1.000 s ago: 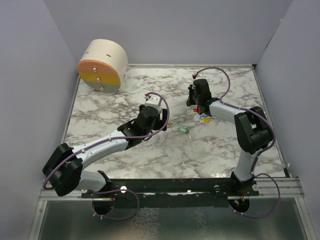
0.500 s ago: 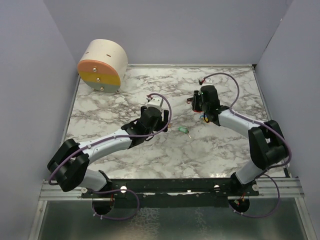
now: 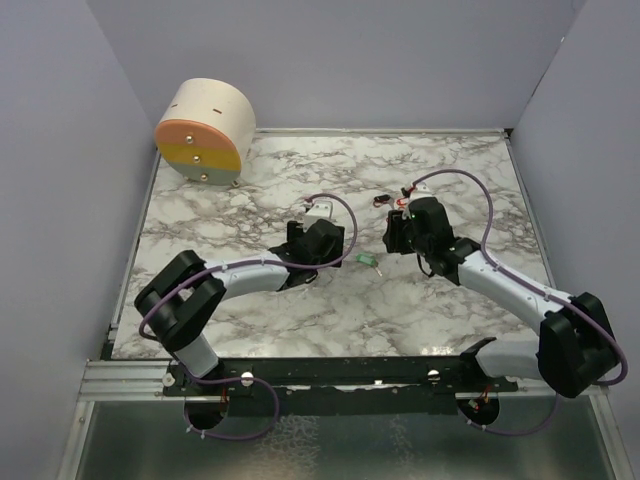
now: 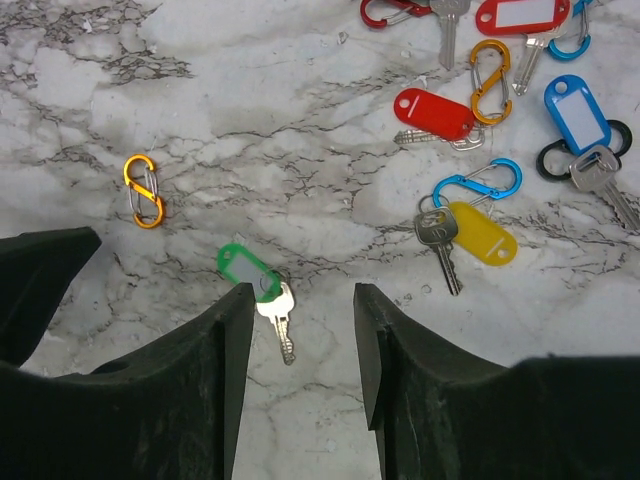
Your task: Put the keys on the keyring
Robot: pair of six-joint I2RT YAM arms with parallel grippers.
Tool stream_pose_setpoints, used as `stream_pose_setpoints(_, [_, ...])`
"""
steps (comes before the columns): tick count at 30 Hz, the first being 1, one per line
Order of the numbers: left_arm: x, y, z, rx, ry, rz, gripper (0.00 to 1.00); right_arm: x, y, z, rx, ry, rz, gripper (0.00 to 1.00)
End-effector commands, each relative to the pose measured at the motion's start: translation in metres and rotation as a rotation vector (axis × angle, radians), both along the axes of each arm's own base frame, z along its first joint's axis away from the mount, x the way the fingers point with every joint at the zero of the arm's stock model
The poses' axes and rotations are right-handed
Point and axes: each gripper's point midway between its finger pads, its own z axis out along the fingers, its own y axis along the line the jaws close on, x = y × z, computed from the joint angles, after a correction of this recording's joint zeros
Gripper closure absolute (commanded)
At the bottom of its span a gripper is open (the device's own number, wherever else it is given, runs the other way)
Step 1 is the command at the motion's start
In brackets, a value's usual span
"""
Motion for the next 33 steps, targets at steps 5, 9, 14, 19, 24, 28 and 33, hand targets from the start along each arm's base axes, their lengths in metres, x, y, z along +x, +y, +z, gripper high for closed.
stream_pose_setpoints(5, [0.02, -0.039, -0.004, -0.003, -0.063, 0.033, 0.08, -0.017, 0.0, 0.005, 0.02, -0.003, 0.039, 0.53])
stream_pose_setpoints(9, [0.024, -0.042, -0.013, 0.018, -0.062, 0.053, 0.08, -0.021, 0.0, 0.006, 0.03, -0.017, 0.049, 0.53])
stream_pose_setpoints(14, [0.027, -0.036, -0.024, 0.058, -0.064, 0.09, 0.08, -0.022, -0.002, 0.012, 0.042, -0.049, 0.05, 0.53])
stream_pose_setpoints(19, [0.029, -0.033, -0.031, 0.085, -0.065, 0.104, 0.08, -0.022, -0.001, 0.009, 0.042, -0.052, 0.056, 0.53])
stream_pose_setpoints(24, [0.028, -0.027, -0.035, 0.124, -0.063, 0.117, 0.07, -0.022, 0.001, 0.007, 0.045, -0.048, 0.063, 0.53])
stream_pose_setpoints(28, [0.026, -0.022, -0.037, 0.141, -0.059, 0.12, 0.07, -0.022, 0.001, 0.007, 0.045, -0.051, 0.063, 0.53])
stream_pose_setpoints(33, [0.022, -0.014, -0.034, 0.147, -0.061, 0.127, 0.07, -0.022, 0.001, 0.006, 0.047, -0.051, 0.067, 0.53])
